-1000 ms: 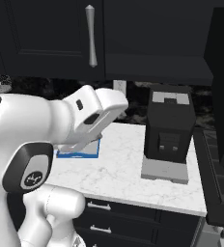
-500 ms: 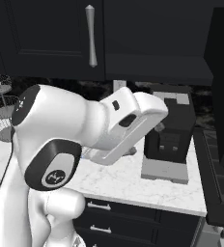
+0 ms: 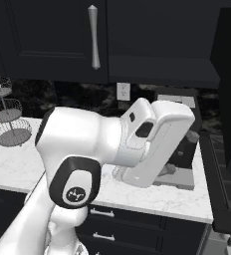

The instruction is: Pick the kettle from the counter and place it on the tray. Then pick the mug from the cabinet and place it on the tray. Then close the cabinet doors.

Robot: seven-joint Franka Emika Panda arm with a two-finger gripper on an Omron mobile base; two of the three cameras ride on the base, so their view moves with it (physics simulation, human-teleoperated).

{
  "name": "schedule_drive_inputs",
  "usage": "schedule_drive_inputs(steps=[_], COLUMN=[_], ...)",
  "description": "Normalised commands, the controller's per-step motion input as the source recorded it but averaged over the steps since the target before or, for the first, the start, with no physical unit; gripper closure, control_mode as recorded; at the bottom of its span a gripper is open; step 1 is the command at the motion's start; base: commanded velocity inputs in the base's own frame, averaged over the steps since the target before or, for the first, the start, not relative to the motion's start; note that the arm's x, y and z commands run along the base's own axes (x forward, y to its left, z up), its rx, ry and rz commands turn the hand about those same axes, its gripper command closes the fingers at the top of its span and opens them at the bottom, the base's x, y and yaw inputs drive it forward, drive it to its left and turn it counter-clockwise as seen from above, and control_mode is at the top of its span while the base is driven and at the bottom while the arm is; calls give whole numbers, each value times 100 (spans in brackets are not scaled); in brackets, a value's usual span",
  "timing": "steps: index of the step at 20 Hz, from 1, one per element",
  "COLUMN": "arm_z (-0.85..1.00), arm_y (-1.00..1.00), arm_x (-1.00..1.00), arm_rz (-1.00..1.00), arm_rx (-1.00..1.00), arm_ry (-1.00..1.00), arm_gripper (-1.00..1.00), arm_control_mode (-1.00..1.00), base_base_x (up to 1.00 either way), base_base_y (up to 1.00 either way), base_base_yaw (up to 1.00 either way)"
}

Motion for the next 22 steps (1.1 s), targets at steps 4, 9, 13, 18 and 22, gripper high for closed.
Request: schedule_drive_inputs(steps=[4,9,13,18,22], arm_z=[-2,1,16,20,13], arm_y=[-50,-41,-37,-32,-29], arm_x=[-26,-30,-21,-5,0], arm_rz=[-1,-8,-11,-4,0], arm_rx=[-22,-17,-8,0,0], arm_ry=[-5,0,2,1,0], arm_gripper=[-100,-100,-100,-100,-100], arm_control_mode=[-100,-100,-100,-100,-100], base_base_x=[0,0,0,0,0], base_base_y=[0,0,0,0,0], base_base_yaw=[0,0,0,0,0])
